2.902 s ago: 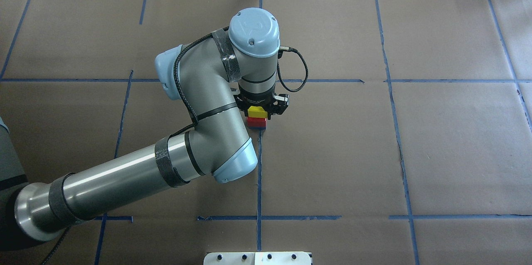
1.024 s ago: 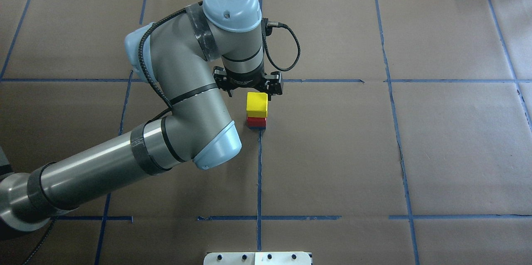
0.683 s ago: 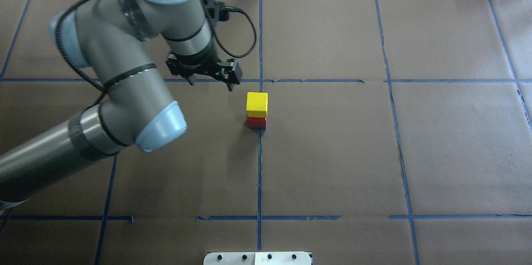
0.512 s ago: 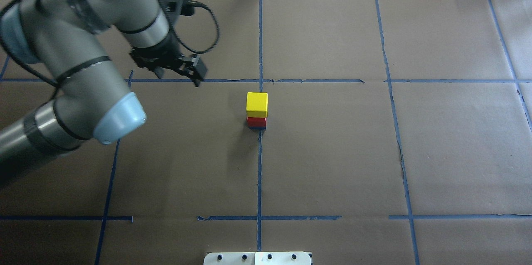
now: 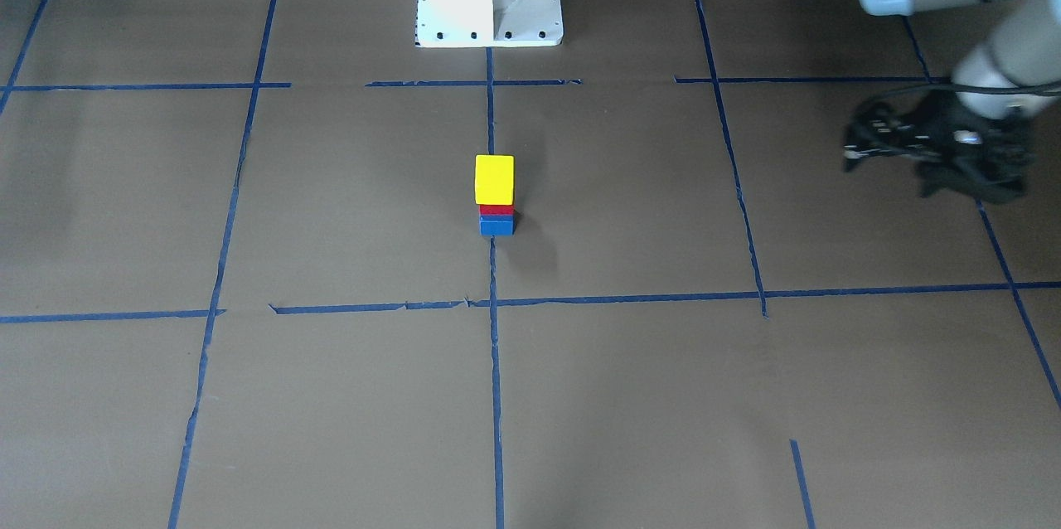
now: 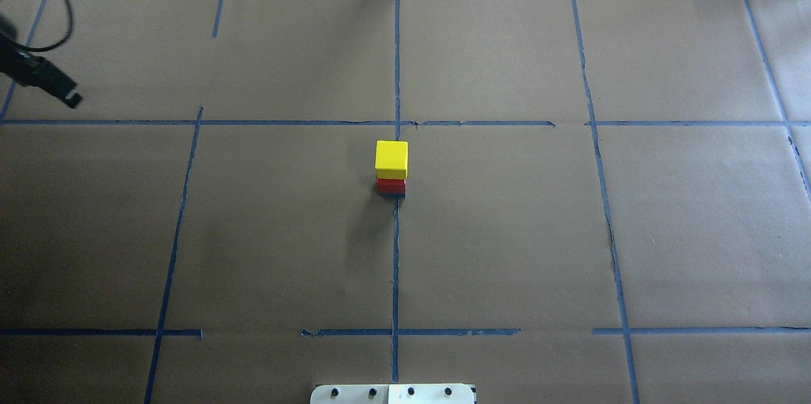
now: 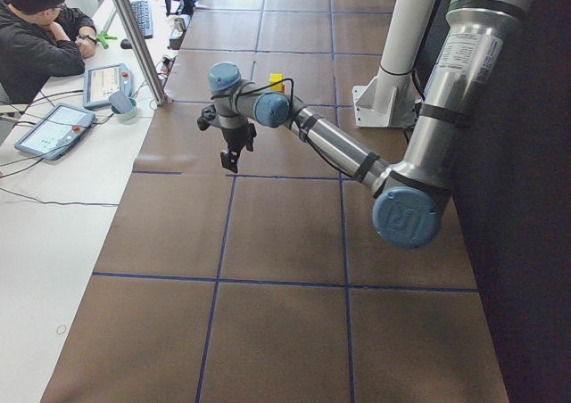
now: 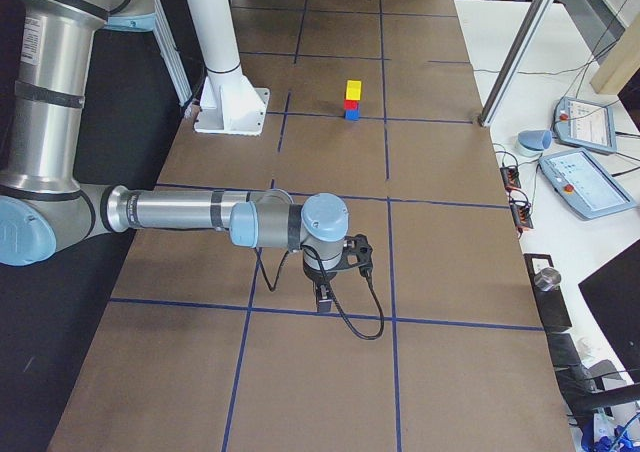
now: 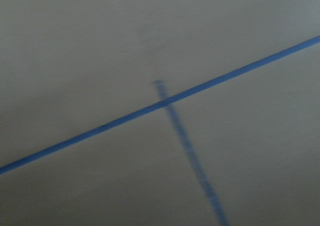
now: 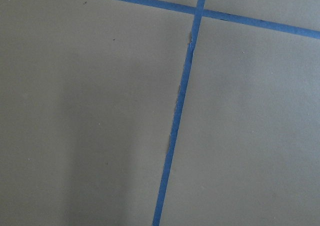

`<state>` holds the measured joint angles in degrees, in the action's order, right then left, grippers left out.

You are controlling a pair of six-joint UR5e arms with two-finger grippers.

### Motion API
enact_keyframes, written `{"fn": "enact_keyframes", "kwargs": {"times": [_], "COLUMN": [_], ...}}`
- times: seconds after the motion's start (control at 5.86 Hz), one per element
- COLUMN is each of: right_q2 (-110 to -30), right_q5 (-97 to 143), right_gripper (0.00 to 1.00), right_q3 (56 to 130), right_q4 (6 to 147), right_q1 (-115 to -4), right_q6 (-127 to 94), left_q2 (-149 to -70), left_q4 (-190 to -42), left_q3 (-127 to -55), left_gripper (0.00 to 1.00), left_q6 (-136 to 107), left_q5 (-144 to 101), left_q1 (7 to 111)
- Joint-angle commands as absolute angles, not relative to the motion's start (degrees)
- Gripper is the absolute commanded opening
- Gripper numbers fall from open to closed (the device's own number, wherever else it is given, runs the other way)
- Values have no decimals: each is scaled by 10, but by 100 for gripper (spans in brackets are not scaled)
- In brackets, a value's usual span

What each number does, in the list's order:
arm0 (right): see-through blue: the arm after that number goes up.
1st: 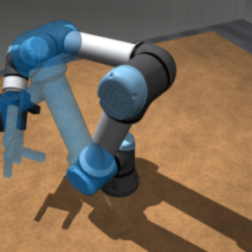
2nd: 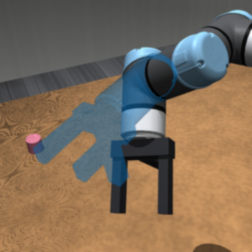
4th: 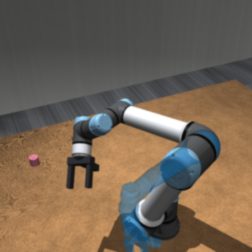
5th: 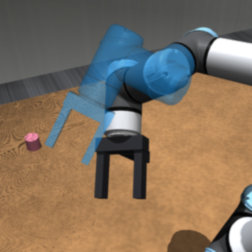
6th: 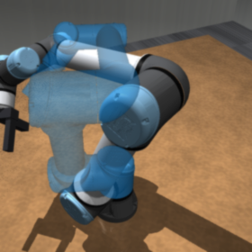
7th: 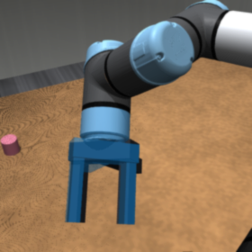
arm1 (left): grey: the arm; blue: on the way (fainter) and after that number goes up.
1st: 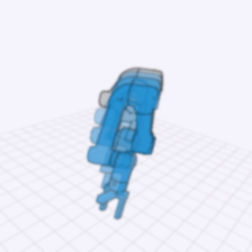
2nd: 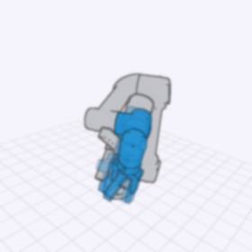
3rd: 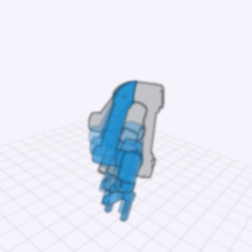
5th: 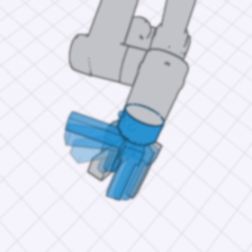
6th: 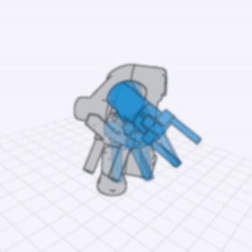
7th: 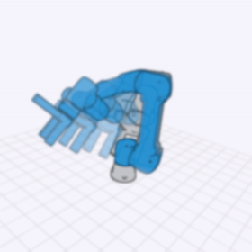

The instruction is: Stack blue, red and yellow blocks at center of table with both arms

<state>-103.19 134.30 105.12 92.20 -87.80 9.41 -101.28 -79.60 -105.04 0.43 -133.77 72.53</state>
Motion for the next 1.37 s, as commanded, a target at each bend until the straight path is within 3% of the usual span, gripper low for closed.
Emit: {"fn": "enact_keyframes", "kwargs": {"times": [0.0, 0.17, 1.2], "right_q2": [-1032, -1032, -1034], "right_q5": [1343, 1343, 1346], "right_gripper": [100, 100, 100], "right_q3": [1051, 1051, 1035], "right_q4": [922, 923, 922], "right_q1": [-878, -878, -878], "right_q6": [94, 94, 98], "left_q2": [-921, -878, -869], "left_q4": [-815, -815, -849], "left_q3": [-971, -971, -970], "left_gripper": [100, 100, 100], "left_q6": [192, 189, 98], "left_q5": [-1396, -1389, -1376], "left_q1": [857, 867, 879]}}
